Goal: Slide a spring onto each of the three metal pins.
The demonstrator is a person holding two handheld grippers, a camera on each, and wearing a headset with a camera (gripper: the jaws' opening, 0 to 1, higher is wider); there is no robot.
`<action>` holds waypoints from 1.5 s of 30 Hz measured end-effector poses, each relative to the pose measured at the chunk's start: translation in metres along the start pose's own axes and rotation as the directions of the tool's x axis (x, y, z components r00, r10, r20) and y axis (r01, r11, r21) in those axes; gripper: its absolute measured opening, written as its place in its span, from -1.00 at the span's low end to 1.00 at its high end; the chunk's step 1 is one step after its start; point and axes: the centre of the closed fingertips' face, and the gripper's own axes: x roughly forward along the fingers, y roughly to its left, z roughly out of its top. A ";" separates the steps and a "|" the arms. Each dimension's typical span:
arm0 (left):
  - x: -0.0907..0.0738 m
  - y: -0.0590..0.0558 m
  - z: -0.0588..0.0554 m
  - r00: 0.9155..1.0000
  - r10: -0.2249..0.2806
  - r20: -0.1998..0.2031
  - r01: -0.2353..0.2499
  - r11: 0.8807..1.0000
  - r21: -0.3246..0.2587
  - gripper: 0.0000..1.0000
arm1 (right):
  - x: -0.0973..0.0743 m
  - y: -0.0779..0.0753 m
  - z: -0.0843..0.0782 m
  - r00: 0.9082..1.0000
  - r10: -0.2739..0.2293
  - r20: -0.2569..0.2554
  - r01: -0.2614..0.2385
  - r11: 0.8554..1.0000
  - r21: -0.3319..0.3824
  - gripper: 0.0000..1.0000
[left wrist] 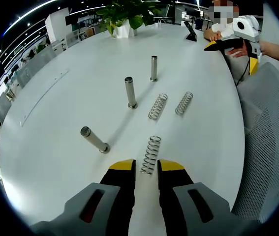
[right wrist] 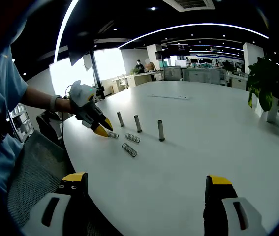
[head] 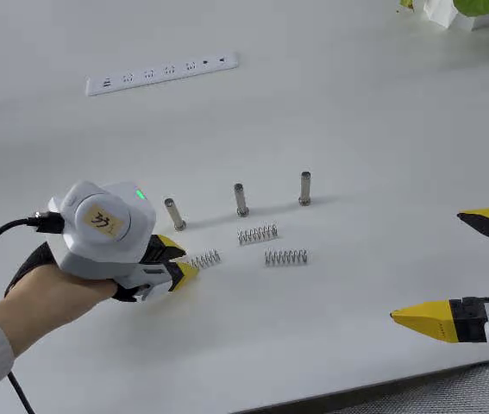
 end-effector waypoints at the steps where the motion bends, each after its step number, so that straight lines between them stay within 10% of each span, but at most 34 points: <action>1: 0.000 -0.001 0.001 1.000 0.000 0.007 0.000 1.000 -0.004 -0.71 | 0.000 0.000 0.000 1.000 0.000 0.000 0.000 1.000 0.001 0.98; 38: 0.006 0.002 -0.001 0.992 0.052 0.115 -0.043 0.996 -0.083 -0.86 | 0.002 0.004 0.004 1.000 0.001 -0.001 -0.001 1.000 -0.002 0.98; 45: -0.008 -0.001 0.014 0.985 0.055 0.166 -0.032 0.990 -0.137 -0.86 | 0.005 0.008 0.010 1.000 0.007 0.009 -0.007 1.000 -0.004 0.98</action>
